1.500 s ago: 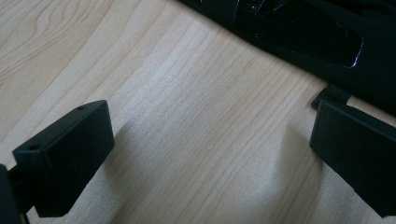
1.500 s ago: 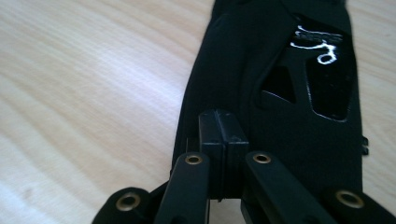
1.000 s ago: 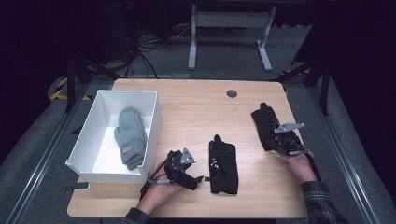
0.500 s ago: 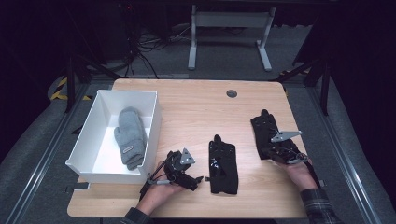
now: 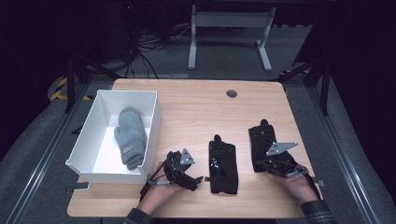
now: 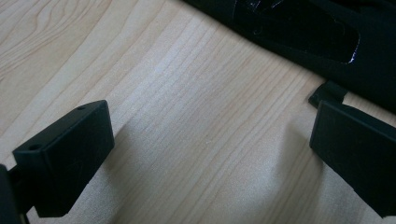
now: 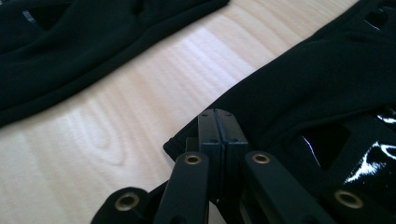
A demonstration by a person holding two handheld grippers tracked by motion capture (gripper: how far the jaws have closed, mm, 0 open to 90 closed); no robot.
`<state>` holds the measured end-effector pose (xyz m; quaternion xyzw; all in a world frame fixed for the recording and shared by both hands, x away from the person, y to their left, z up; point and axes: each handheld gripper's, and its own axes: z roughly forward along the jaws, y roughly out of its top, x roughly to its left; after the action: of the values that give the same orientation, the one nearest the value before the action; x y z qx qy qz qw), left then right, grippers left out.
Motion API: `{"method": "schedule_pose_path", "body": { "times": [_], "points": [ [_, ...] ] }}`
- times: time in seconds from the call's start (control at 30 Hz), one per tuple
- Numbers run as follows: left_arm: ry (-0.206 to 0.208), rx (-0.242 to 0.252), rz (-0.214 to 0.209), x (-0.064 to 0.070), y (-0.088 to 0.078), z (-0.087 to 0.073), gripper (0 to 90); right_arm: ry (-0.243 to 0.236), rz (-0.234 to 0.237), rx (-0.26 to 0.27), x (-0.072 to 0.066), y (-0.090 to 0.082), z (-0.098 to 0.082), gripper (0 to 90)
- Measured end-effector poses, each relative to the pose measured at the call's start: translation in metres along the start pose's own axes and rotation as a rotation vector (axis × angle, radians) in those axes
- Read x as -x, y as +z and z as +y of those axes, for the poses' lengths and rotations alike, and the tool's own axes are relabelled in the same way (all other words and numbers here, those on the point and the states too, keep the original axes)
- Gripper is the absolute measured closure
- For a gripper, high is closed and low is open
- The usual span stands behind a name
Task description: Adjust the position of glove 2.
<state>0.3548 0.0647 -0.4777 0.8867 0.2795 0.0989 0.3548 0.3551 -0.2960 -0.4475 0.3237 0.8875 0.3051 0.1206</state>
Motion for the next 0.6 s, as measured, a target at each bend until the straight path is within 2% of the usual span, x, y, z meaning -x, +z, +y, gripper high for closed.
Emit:
{"method": "schedule_pose_path", "body": {
  "times": [0.13,0.17,0.23,0.3,0.47,0.5,0.6],
  "points": [
    [0.003,-0.002,0.000,0.000,0.000,0.000,0.2,-0.046,0.020,-0.004,-0.016,-0.001,0.001,90.0],
    [0.003,-0.002,0.000,0.000,0.000,0.000,0.2,-0.046,0.020,-0.004,-0.016,-0.001,0.001,90.0],
    [0.003,-0.002,0.000,0.000,0.000,0.000,0.2,-0.049,0.012,0.032,-0.016,-0.007,0.002,90.0],
    [0.002,-0.002,0.000,0.000,0.000,0.000,0.1,-0.028,-0.005,0.055,-0.006,-0.011,0.003,90.0],
    [0.004,-0.002,0.000,0.000,0.000,0.000,0.1,0.055,-0.070,0.086,0.029,-0.014,0.002,90.0],
    [0.004,-0.002,0.000,0.000,0.000,0.000,0.1,0.055,-0.070,0.086,0.029,-0.014,0.002,90.0],
    [0.003,-0.002,-0.001,0.000,0.000,0.000,0.1,0.098,-0.107,0.095,0.048,-0.012,0.004,90.0]
  ]
}}
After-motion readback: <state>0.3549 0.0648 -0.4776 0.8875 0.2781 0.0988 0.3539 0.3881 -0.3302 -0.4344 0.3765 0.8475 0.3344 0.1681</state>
